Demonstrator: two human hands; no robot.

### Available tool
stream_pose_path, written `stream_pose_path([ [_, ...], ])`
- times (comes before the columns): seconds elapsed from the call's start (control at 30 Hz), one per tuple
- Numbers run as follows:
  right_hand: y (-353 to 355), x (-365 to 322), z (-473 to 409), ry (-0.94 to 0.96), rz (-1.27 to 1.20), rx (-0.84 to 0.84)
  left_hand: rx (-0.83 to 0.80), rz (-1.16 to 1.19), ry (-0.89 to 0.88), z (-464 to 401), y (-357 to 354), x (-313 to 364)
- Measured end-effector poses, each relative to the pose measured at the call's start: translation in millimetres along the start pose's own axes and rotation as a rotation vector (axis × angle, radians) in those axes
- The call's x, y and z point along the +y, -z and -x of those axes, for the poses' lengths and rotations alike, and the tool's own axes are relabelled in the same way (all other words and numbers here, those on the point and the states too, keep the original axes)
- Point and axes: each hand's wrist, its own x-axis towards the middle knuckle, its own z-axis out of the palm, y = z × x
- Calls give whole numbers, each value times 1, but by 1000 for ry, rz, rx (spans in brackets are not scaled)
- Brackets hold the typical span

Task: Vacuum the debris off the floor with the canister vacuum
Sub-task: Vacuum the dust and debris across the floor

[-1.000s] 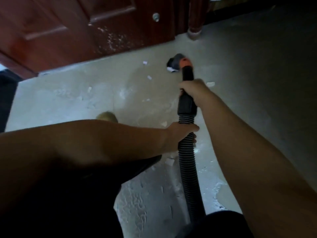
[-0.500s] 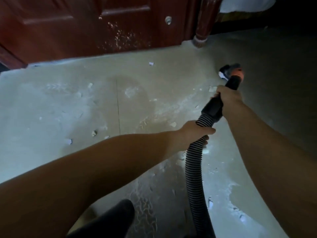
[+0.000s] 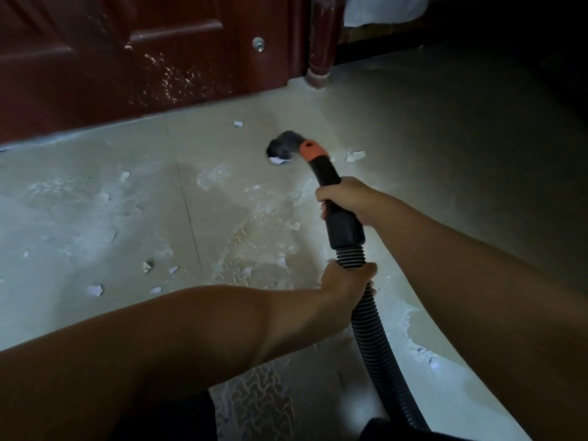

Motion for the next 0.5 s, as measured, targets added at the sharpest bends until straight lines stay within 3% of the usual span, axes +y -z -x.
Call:
stream_pose_path([
  [0.1, 1, 1, 10, 46, -20, 16, -87, -14, -14, 5, 1, -2],
  [0.23, 45, 12, 12, 21, -363, 372, -220, -74, -56, 4, -10, 19],
  [0.33, 79, 32, 16, -96, -460, 591, -322, -140, -7, 8, -19, 33],
  [0.5, 57, 37, 21, -124, -477, 417, -193, -102, 11, 19, -21, 8],
])
